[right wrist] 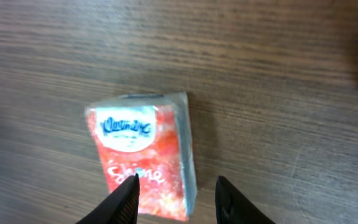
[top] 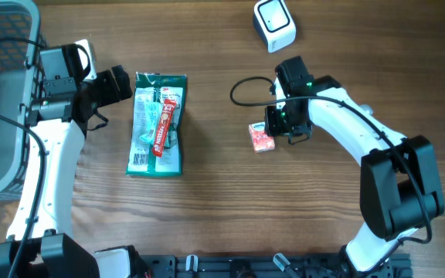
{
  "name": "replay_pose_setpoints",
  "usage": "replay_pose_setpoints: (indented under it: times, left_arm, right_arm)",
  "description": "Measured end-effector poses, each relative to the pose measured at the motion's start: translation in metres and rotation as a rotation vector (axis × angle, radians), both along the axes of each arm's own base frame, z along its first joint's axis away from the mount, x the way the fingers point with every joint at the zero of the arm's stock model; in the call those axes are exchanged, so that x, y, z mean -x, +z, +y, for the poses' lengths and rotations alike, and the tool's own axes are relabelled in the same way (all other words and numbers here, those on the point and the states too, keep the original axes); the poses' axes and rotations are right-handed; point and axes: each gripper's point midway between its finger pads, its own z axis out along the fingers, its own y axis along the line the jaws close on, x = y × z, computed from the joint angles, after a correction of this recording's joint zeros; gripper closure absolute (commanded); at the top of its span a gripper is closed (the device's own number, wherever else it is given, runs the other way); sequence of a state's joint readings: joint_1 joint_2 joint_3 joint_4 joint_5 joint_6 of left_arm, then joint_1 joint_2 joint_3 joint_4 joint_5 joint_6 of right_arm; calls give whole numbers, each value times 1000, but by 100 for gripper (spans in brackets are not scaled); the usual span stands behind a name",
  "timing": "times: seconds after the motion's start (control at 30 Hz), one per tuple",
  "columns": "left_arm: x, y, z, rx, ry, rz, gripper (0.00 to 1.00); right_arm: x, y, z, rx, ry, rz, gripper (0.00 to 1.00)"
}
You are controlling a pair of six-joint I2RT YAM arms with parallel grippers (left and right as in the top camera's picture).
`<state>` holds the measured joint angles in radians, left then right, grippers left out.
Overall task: Scan the item barcode
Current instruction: 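Lift the Kleenex pack off the table with the right gripper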
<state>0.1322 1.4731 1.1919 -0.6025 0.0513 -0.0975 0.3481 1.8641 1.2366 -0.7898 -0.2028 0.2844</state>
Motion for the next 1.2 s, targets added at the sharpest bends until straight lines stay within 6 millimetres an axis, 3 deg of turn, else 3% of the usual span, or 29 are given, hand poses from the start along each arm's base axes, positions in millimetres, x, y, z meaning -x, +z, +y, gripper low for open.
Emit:
replay_pose_setpoints:
  times: [0.33, 0.5, 0.67, 1.0, 1.1, 1.2]
  left_arm:
    - [0, 0, 0, 0, 0, 0, 0]
    - [0, 0, 0, 0, 0, 0, 0]
    - [0, 0, 0, 0, 0, 0, 0]
    - [0, 0, 0, 0, 0, 0, 0]
    - [0, 0, 0, 0, 0, 0, 0]
    - [0, 0, 0, 0, 0, 0, 0]
  right_arm:
    - [5, -24, 3, -39, -9, -21, 76]
    - [5, -25, 5, -55, -18, -22, 80]
    - [5, -25, 6, -56, -19, -25, 95]
    - [14, -21, 8, -85, 4, 9, 96]
    - [20, 2, 28, -233, 58, 10, 96]
    - [29, 63, 61, -487, 156, -51, 96]
